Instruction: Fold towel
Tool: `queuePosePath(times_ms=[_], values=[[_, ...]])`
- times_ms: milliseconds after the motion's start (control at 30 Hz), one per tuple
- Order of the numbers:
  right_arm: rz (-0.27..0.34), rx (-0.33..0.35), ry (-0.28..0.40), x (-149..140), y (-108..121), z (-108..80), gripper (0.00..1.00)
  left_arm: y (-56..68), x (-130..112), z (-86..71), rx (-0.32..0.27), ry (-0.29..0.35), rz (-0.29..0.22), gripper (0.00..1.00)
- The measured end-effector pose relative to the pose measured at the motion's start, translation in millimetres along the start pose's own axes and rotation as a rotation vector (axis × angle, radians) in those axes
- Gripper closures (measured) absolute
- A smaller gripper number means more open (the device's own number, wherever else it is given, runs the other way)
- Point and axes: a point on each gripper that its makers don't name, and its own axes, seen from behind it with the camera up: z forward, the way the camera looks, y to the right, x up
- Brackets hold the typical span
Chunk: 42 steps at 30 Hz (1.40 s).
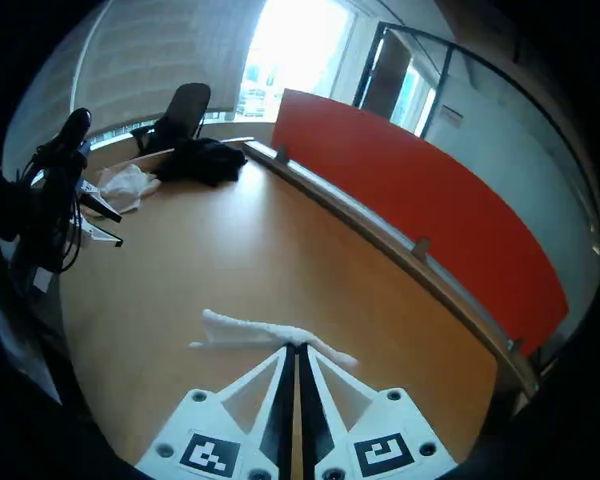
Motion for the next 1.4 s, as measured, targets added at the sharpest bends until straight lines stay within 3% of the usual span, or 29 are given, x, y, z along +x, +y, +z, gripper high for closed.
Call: queuePosePath(times_ms=[667, 1400], values=[[0.058, -0.129, -0.054, -35, 98, -18.7, 0.96, 10.5, 6, 9.8, -0.008, -0.012, 0.025, 0.05], [0.12, -0.246, -0.102, -69, 188, -42.7, 0.96, 18.7, 11, 17.7, -0.009, -0.023, 0.044, 0.05]])
